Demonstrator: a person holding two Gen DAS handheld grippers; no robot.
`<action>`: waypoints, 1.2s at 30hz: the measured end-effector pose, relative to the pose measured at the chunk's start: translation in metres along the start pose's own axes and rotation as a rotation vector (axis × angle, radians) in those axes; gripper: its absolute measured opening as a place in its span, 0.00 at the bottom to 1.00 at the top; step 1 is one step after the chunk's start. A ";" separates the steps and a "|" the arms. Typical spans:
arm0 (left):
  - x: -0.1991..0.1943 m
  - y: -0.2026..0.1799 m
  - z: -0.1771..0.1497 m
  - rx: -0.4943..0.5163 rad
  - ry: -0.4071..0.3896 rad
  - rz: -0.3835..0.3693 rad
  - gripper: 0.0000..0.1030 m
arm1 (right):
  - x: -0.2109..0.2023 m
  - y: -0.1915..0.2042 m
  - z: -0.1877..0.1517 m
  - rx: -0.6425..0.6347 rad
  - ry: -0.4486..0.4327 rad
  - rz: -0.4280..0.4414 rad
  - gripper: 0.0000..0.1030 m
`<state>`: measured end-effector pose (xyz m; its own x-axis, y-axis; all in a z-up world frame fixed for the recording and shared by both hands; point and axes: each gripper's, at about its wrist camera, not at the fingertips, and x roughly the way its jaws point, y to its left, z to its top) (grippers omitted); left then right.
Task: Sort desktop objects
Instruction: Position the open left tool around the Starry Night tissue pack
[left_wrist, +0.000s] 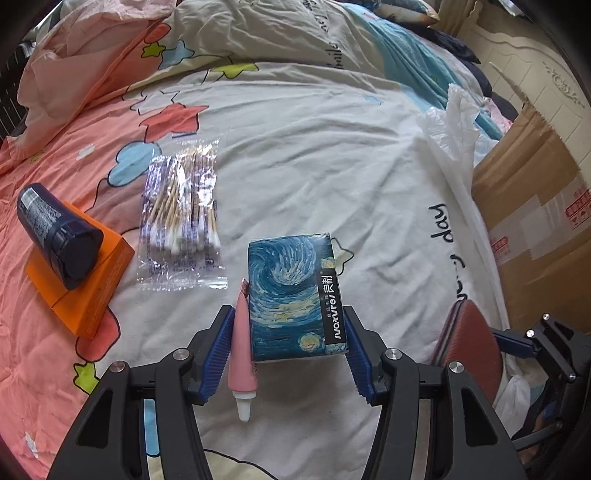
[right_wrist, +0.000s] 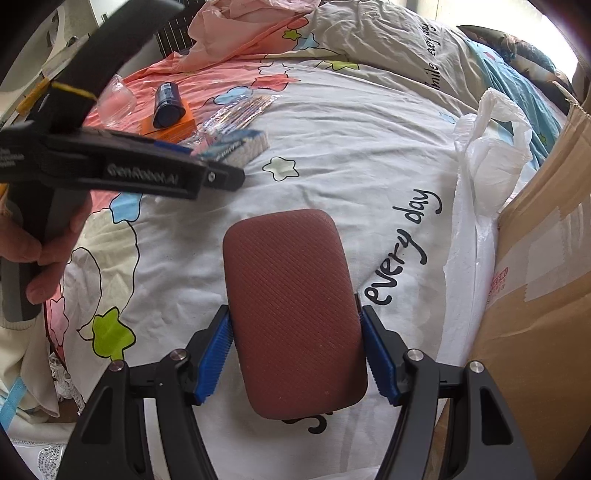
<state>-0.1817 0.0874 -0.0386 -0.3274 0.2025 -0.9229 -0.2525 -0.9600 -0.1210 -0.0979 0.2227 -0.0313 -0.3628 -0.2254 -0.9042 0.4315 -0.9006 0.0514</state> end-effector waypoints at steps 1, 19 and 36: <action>0.001 0.001 -0.001 -0.002 0.001 0.006 0.57 | 0.000 0.000 0.000 0.001 0.000 0.000 0.62; -0.008 -0.022 -0.008 0.058 -0.005 0.010 0.81 | 0.007 -0.007 -0.004 0.027 0.015 0.005 0.62; 0.009 -0.014 0.003 0.027 0.003 0.001 0.82 | 0.008 -0.011 -0.006 0.039 0.021 0.002 0.62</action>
<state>-0.1840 0.1031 -0.0438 -0.3251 0.2014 -0.9240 -0.2767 -0.9546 -0.1107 -0.1000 0.2328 -0.0417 -0.3445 -0.2203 -0.9126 0.4001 -0.9138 0.0695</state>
